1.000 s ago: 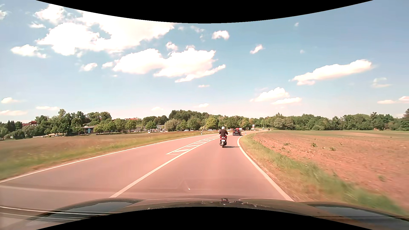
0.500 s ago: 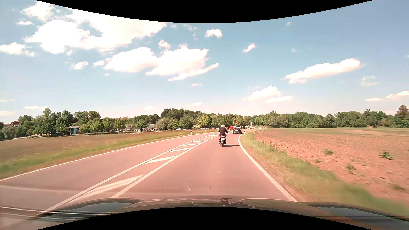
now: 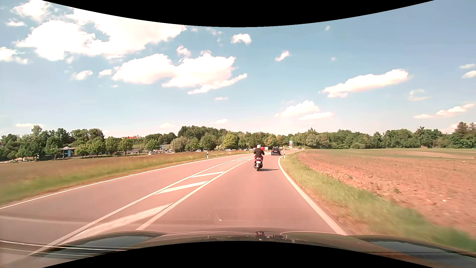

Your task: Follow the waypoints while adhering to traffic rules and regulations

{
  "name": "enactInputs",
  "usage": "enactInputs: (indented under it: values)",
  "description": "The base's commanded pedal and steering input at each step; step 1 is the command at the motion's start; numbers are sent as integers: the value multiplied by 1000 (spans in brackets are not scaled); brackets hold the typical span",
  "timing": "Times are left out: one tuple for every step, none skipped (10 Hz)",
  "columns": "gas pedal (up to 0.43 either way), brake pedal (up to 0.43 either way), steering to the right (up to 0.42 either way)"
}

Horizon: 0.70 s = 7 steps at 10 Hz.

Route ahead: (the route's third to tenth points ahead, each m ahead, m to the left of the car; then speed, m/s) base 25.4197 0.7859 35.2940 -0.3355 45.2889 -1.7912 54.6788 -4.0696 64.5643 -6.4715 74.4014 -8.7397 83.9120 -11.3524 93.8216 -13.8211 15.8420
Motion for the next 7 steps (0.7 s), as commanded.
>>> enactInputs:
  values:
    - [138,12,23]
    - [150,12,22]
    - [157,12,22]
    - [157,12,22]
    - [157,12,23]
    - [177,6,23]
    - [177,6,22]
